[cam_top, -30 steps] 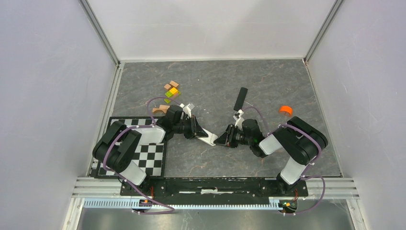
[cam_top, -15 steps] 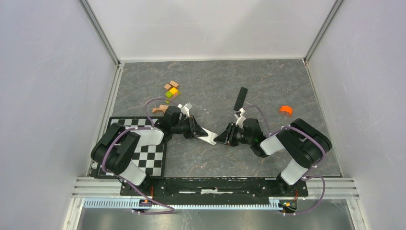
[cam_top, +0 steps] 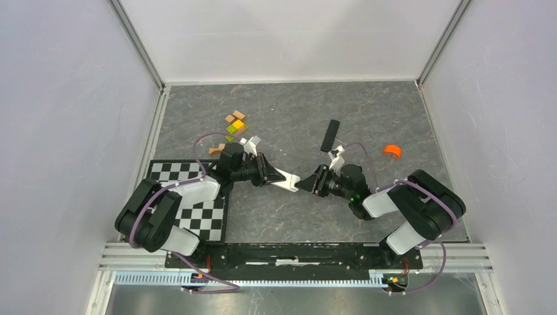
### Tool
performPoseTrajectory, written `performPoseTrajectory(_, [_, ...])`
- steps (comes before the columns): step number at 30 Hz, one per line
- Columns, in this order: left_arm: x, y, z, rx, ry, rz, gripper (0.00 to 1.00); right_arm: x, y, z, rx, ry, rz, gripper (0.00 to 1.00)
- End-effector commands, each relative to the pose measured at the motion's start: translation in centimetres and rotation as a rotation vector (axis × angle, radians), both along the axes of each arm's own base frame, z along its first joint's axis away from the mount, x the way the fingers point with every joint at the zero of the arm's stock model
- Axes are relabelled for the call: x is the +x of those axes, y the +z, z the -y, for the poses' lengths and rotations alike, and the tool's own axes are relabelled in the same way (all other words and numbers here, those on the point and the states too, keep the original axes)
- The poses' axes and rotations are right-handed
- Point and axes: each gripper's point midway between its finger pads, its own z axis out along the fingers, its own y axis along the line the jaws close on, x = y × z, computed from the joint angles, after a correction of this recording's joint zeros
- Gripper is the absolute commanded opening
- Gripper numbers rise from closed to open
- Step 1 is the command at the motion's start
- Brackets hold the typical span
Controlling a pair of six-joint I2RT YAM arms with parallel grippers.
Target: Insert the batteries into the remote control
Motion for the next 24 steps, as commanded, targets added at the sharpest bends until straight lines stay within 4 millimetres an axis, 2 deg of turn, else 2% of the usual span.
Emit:
performPoseTrajectory(1, [-0.4,9.0,2.3,-0.239,-0.097,0.138,0.02,0.2,0.2,0.8,-0.018,-0.046,0.032,0.44])
performPoseTrajectory(16, [-0.9,14.0,2.2,-0.372,-0.094,0.208,0.02,0.5,8.7,1.7,0.225,-0.085,0.248,0.34])
performPoseTrajectory(22, [-0.8,15.5,2.0,-0.407,-0.082,0.291,0.02,0.9,9.6,2.1,0.19,-0.093,0.268,0.27])
performPoseTrajectory(24, [-0.7,15.6,1.9,-0.408,-0.075,0.306,0.02,1.1,9.3,2.4,0.153,-0.1,0.26,0.25])
